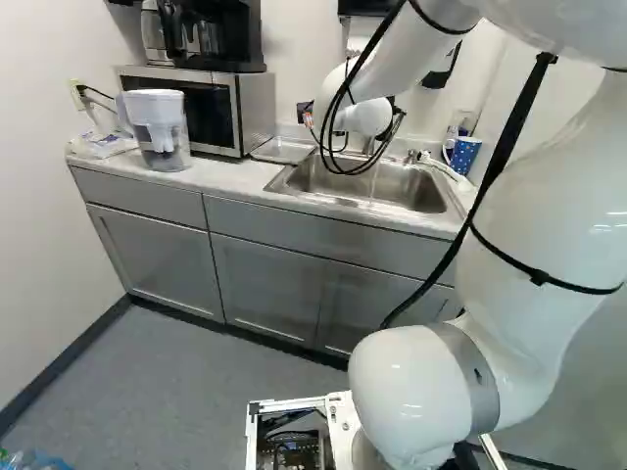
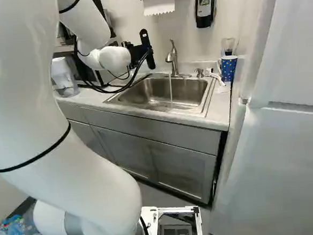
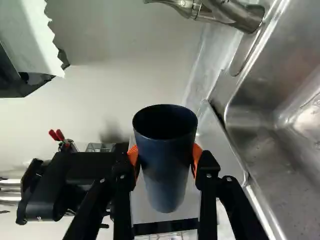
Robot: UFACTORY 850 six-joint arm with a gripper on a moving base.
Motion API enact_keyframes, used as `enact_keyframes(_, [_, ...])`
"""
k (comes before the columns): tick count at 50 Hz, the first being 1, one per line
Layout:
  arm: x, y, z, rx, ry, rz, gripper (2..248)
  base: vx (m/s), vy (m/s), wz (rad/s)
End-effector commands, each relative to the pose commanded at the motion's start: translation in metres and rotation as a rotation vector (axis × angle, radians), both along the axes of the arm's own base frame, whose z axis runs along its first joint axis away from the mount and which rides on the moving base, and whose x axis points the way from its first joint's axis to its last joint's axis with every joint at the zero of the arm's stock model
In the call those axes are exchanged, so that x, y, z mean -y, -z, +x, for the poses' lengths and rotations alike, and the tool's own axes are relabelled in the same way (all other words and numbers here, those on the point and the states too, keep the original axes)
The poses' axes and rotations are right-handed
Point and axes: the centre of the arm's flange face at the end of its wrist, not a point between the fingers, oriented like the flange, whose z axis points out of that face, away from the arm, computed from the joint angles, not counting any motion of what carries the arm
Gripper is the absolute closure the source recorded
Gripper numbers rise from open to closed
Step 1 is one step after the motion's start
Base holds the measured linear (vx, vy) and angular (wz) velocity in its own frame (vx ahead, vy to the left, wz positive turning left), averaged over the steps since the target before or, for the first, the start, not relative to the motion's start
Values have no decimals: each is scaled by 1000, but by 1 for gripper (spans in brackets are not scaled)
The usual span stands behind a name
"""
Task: Rinse the cup and place it in the tray
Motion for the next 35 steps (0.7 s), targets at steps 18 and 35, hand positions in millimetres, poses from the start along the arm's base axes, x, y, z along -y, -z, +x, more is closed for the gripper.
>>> enact_keyframes(18, [0, 0, 0, 8, -24, -188, 128, 0, 0, 0])
enact_keyframes(35, [0, 0, 0, 15, -47, -365, 128, 0, 0, 0])
